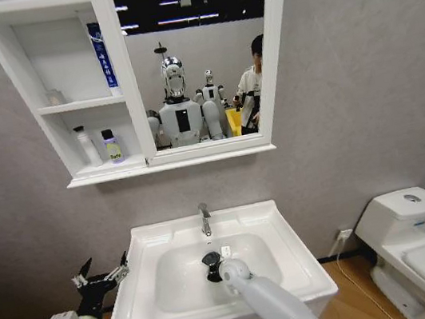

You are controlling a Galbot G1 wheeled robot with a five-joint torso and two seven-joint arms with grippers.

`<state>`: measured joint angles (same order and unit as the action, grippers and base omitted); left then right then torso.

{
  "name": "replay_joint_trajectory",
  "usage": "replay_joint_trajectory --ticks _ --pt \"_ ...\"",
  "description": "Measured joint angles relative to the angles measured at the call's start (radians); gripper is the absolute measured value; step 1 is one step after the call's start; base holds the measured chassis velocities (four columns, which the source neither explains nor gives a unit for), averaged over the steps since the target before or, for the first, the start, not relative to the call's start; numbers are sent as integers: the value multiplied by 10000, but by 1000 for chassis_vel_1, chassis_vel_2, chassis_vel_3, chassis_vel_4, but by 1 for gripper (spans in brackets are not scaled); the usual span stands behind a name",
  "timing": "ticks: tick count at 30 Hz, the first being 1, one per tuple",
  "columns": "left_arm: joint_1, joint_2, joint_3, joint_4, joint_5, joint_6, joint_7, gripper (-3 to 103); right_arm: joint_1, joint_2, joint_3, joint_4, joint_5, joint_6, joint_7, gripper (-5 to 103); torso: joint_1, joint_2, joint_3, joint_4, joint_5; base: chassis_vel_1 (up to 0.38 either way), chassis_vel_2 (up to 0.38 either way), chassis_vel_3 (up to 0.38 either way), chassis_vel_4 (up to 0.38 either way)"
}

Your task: Move facial cleanser and shampoo from washbasin to cabinet, then wipe washbasin with towel.

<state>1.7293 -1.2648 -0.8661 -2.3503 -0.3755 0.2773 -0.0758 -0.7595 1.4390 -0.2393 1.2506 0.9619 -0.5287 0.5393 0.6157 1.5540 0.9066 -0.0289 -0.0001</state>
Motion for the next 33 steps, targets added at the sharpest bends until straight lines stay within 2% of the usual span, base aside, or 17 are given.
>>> replay_joint_trajectory --ticks 14,33 --pt "-1 0 0 0 1 0 0 100 -510 -723 507 561 41 -18 137 3 -1 0 -1 -3 2 0 0 0 0" --pt "0 0 0 0 0 0 0 100 -251 -97 186 256 -152 182 -87 3 0 0 0 0 0 0 0 0 0"
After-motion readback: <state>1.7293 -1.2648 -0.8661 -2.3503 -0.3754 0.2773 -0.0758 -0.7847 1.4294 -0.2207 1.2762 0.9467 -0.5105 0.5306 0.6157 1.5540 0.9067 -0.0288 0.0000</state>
